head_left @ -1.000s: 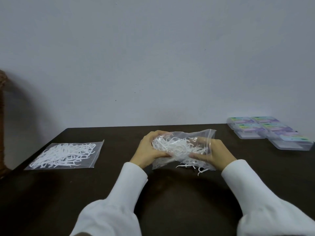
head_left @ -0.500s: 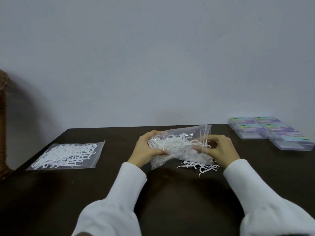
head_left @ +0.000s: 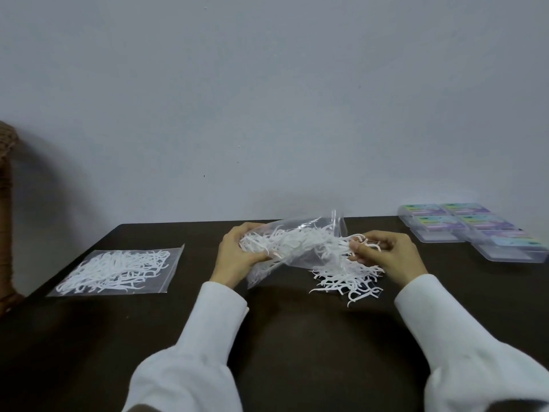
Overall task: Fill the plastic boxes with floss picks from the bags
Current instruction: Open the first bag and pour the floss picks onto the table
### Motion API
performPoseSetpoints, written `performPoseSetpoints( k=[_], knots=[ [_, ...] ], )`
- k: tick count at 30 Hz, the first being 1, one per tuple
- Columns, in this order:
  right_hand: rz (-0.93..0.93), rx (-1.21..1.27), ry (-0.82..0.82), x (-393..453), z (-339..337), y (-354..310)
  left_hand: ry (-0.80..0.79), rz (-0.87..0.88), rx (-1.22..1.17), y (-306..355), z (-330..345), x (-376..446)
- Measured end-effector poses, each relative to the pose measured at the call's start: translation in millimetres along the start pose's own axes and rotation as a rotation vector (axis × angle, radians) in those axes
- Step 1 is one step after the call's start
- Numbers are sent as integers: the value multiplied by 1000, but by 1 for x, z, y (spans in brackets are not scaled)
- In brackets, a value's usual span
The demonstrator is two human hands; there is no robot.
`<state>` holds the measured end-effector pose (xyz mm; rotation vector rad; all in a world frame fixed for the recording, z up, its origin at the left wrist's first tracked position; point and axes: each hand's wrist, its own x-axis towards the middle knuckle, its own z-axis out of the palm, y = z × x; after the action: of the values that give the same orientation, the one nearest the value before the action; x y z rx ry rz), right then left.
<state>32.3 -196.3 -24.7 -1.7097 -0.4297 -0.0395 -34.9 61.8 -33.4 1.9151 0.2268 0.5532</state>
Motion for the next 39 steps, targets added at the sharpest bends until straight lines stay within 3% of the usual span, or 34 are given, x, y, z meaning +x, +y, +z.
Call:
performPoseSetpoints(
  k=[13, 16, 20, 30, 34, 39],
  knots=[
    [162, 98, 6, 10, -18, 11, 294, -66, -153, -5, -9, 5],
    [187, -67, -63, 8, -18, 14, 337, -76, -172, -4, -10, 4],
    [46, -458, -135, 3, -10, 18, 278, -74, -222, -1, -7, 2],
    [-159, -673, -89, -2, -2, 12, 27, -25, -344, 11, 3, -6],
    [-314, -477, 35, -5, 2, 5, -21, 16, -306, 12, 6, -8],
    [-308, -4, 137, -9, 5, -13, -34, -33, -302, 16, 10, -9]
  ],
)
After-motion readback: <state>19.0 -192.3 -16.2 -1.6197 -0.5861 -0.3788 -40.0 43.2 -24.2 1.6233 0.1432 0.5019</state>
